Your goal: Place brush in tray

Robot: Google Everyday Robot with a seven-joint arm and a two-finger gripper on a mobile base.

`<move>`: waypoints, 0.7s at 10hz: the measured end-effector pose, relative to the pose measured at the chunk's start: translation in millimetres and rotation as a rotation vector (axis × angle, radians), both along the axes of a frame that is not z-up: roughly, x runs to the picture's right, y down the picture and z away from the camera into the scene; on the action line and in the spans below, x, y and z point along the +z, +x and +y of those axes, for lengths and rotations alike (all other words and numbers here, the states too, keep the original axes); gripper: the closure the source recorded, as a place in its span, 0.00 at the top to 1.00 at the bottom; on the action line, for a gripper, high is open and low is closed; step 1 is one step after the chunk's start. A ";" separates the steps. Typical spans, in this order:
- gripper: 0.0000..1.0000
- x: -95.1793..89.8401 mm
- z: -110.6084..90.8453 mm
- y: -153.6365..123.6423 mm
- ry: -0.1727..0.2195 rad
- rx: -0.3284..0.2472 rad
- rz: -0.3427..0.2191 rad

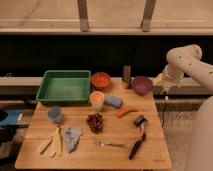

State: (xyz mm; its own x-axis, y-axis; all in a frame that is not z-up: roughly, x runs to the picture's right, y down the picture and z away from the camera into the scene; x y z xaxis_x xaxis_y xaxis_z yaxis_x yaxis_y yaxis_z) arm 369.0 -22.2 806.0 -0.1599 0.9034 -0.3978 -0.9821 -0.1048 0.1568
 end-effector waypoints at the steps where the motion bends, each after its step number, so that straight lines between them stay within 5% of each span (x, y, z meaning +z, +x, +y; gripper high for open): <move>1: 0.80 2.7 3.1 -8.7 -0.025 -0.011 -0.024; 3: 0.80 8.6 27.5 -40.3 -0.100 -0.013 -0.097; 7: 0.80 -15.9 77.4 -78.8 -0.208 -0.012 -0.190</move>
State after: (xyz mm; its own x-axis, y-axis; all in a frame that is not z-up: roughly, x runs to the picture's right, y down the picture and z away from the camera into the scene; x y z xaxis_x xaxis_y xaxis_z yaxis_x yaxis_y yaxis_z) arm 290.2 55.2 790.1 -0.0547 0.8008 -0.5965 -0.9968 -0.0782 -0.0135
